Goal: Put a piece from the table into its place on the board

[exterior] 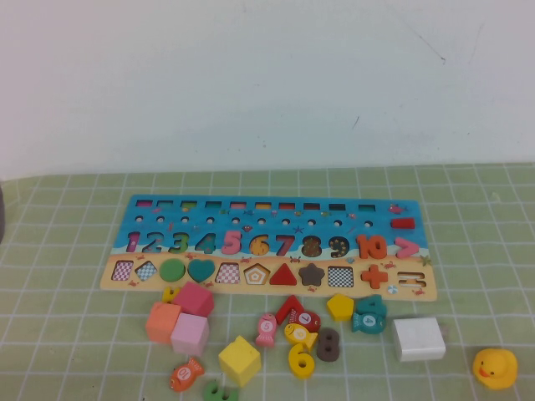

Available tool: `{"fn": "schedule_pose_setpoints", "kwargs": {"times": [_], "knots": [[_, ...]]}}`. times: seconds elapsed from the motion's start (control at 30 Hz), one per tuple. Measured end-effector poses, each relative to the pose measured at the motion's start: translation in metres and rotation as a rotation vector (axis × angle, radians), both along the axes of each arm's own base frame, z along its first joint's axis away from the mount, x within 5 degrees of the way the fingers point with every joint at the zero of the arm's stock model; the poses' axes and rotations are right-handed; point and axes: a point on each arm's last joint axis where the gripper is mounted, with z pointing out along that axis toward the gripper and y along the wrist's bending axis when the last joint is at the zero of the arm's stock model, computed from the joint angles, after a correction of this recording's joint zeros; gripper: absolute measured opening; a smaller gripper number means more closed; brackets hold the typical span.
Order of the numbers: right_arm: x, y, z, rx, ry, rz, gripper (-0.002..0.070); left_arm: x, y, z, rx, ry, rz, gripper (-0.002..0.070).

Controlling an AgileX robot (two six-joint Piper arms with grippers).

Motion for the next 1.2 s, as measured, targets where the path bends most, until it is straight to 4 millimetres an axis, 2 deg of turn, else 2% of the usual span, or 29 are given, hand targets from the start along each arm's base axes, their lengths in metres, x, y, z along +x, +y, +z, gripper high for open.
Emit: {"fn": "schedule_pose_setpoints", "kwargs": {"times": [0.17,0.23,0.33,0.47,0.57,1.0,1.2], "knots": [[0.0,0.0,0.0,0.0,0.0,0.0,-0.0001,0.0,0.0,0.0,-0.01,-0.001,-0.001,-0.0001],[0.0,0.0,0.0,0.0,0.0,0.0,-0.0001,0.0,-0.002,0.001,-0.072,-0.012,-0.001,-0.0001],[0.0,0.0,0.0,0.0,0.0,0.0,-0.0001,0.002,-0.007,0.004,-0.333,-0.054,0.007,-0.0001],[0.0,0.0,0.0,0.0,0.0,0.0,-0.0001,0.003,-0.014,0.016,-0.901,-0.125,0.036,-0.0001],[0.0,0.0,0.0,0.0,0.0,0.0,-0.0001,0.003,-0.013,0.022,-1.106,-0.171,0.057,-0.0001],[0.0,0.0,0.0,0.0,0.002,0.0,-0.0001,0.004,-0.003,0.029,-1.238,-0.291,0.13,-0.0001],[0.0,0.0,0.0,0.0,0.002,0.0,-0.0001,0.004,-0.005,0.029,-1.249,-0.271,0.114,-0.0001]]}}
